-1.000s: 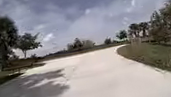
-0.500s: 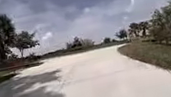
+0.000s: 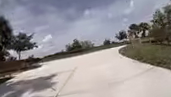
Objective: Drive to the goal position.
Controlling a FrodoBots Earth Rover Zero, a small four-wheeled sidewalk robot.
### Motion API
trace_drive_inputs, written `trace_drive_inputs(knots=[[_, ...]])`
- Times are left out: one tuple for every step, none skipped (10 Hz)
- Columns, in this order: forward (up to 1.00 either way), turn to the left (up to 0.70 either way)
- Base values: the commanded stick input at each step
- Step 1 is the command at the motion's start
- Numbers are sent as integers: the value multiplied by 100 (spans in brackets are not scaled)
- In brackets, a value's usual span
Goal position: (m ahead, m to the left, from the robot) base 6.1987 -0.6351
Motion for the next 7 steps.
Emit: trace_drive_inputs(knots=[[70, 0], [70, 0], [70, 28], [70, 35], [70, 13], [70, 0], [70, 0]])
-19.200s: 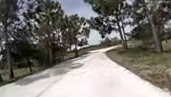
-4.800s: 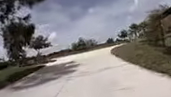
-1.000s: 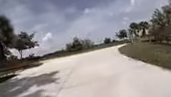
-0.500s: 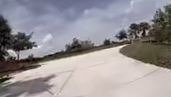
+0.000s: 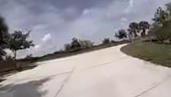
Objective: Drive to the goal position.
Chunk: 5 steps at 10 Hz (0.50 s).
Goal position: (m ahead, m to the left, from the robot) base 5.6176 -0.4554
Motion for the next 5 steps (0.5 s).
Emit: trace_drive_inputs(knots=[[70, 0], [70, 0], [70, 0], [70, 0], [70, 0]])
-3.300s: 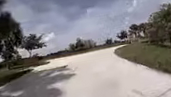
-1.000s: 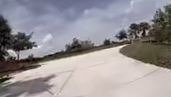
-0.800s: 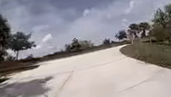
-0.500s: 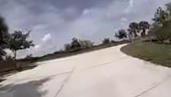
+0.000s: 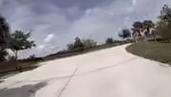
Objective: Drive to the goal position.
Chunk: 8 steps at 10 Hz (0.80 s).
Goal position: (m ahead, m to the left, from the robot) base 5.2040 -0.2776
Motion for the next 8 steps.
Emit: trace_drive_inputs(knots=[[70, 0], [70, 0], [70, 0], [70, 0], [70, 0], [70, 3], [70, 35], [70, 26]])
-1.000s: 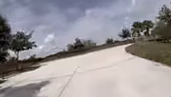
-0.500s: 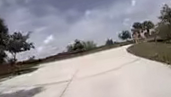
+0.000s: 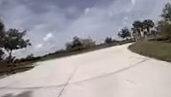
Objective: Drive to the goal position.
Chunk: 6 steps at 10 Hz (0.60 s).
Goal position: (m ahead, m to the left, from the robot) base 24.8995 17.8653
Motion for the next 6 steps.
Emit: trace_drive_inputs(knots=[[70, 11], [70, 0], [70, 0], [70, 0], [70, 0], [70, 0]])
